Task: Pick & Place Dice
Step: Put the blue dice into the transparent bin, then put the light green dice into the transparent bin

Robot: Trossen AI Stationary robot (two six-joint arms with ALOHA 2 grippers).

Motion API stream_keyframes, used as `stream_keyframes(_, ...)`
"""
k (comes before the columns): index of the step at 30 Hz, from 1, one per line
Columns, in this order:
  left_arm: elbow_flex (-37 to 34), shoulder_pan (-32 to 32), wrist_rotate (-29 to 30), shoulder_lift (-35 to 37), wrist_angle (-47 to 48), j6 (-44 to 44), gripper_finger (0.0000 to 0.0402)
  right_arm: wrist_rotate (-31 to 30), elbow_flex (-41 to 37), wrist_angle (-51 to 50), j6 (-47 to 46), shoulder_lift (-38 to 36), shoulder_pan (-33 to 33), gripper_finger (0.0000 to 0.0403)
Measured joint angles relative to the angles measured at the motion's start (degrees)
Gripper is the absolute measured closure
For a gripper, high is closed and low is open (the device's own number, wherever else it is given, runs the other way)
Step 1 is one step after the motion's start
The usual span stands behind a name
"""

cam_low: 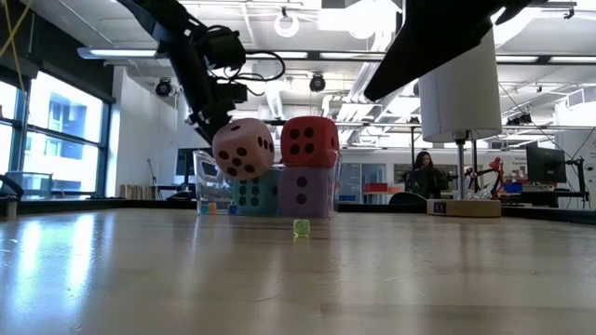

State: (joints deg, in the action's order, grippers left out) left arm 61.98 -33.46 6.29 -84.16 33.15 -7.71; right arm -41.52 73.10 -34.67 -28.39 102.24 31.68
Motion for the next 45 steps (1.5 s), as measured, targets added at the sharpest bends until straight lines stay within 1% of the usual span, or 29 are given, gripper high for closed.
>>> stream_keyframes(3,0.0,0.61,0.27,0.0,-0.06,0.01,0.0237,0.32,0.02,0.05,0.4,0.0,-0.62,0.0188)
stream_keyframes(6,0.0,1.31,2.66,0.05,-0.16,-0.05,0.0224,0.46,0.0,0.63,1.57,0.0,-0.9,0.0188)
stream_keyframes(10,0.0,3.13,6.44,1.43,-1.45,-1.94,0.022,0.07,0.0,0.83,2.2,0.0,-1.43,0.0188)
stream_keyframes(13,0.02,4.85,8.99,2.91,-4.23,-4.07,0.022,0.05,0.0,2.54,3.53,0.0,-1.78,0.0188)
stream_keyframes(16,0.04,6.82,12.17,5.01,-4.89,-4.95,0.022,0.12,0.0,3.99,4.28,0.0,-1.9,0.0188)
stream_keyframes(21,0.07,9.77,15.53,9.24,-1.15,-4.44,0.022,0.11,0.0,5.99,4.44,0.0,-1.86,0.0188)
stream_keyframes(26,0.07,13.06,15.39,13.96,6.47,2.26,0.022,1.51,0.0,9.75,5.77,0.0,-1.86,0.0188)
stream_keyframes(30,0.07,16.19,11.74,17.06,15.11,9.38,0.022,2.2,0.0,12.42,5.63,0.25,-1.86,0.0188)
stream_keyframes(34,0.07,19.55,3.83,19.28,23.11,16.08,0.022,3.33,0.0,13.62,2.0,0.28,-1.84,0.0188)
stream_keyframes(36,-0.01,21.58,-1.26,20.07,26.12,19.33,0.0219,3.34,-0.78,14.43,0.31,0.28,-1.7,0.0188)
stream_keyframes(39,-1.56,25.49,-7.59,20.95,26.67,22.5,0.0219,3.82,-4.08,18.81,-1.52,0.28,-1.66,0.0188)
stream_keyframes(41,-3.06,28.79,-10.07,21.03,26.72,23.41,0.0219,4.59,-6.65,21.74,-3.33,0.28,-1.66,0.0188)
stream_keyframes(43,-5.01,32.43,-10.31,21.05,25.72,24.47,0.0219,4.33,-10.0,25.64,-4.4,0.28,-1.51,0.0188)
stream_keyframes(45,-7.68,36.23,-9.08,21.05,22.69,25.44,0.0219,2.99,-14.41,30.78,-5.04,0.31,-1.21,0.0188)
